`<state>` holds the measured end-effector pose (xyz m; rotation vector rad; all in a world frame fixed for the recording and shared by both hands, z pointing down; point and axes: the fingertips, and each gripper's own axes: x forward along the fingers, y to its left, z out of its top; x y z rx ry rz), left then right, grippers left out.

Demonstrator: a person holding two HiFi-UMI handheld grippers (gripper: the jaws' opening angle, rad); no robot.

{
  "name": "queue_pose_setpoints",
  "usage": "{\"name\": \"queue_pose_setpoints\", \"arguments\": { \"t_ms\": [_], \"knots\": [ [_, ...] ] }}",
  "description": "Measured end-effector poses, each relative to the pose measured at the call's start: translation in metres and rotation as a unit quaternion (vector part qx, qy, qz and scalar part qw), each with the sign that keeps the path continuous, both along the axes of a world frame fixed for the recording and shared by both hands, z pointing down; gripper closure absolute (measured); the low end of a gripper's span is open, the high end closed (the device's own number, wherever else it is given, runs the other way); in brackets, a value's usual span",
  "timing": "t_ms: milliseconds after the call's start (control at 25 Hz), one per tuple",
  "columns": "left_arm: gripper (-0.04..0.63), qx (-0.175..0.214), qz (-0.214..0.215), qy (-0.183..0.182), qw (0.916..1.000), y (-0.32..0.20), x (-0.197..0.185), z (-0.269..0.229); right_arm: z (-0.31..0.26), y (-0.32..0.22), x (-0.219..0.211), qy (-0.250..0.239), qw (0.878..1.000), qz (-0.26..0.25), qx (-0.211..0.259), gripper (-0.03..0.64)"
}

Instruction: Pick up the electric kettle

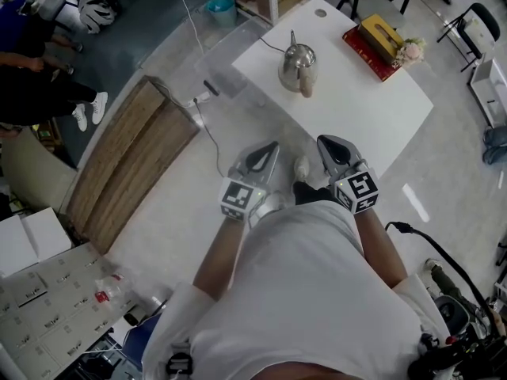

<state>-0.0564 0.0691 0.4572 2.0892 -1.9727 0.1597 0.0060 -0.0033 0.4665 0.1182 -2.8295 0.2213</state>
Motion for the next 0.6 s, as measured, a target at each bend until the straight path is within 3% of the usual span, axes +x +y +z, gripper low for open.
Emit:
{"name": "queue_pose_setpoints", "arguments": {
  "t_ms": [600],
  "knots": [
    [0.594, -0.028, -0.026, -0.004, 0.9993, -0.078, -0.026, 0.021, 0.026, -0.082, -0.033, 0.004, 0.998, -0.047, -0.035, 0.598]
  ]
}}
